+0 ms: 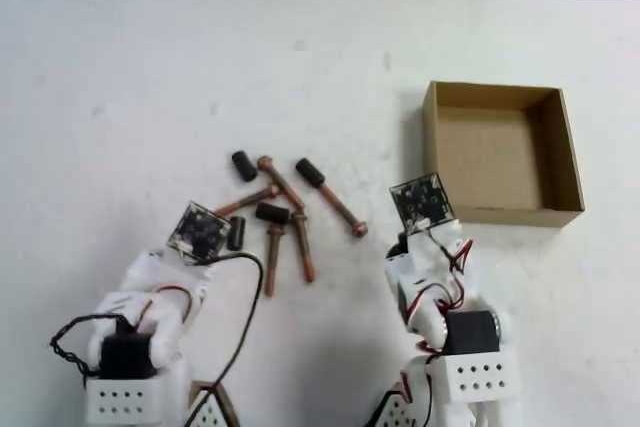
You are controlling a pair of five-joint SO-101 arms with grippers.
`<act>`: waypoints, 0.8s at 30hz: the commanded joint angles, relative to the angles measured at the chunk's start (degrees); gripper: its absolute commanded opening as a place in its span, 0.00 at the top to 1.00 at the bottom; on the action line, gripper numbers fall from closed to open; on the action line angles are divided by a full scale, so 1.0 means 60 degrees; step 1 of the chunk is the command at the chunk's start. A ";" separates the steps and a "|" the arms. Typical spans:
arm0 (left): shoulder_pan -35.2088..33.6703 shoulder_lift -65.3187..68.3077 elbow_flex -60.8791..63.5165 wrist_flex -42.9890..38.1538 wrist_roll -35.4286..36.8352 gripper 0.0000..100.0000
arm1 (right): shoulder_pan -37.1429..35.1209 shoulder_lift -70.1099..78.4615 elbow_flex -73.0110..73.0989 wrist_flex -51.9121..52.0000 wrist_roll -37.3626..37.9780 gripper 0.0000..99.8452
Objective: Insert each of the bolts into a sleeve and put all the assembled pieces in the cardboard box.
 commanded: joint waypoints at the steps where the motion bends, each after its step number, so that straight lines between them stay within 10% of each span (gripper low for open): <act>1: -0.0022 -0.0051 -0.1172 0.0293 -0.0117 0.98 | 0.0081 -0.0110 0.0000 -0.0168 0.0073 0.98; 24: 0.1414 0.3231 -0.3736 -0.0513 0.0718 0.98 | 0.0095 -0.0110 0.0015 -0.0183 0.0073 0.98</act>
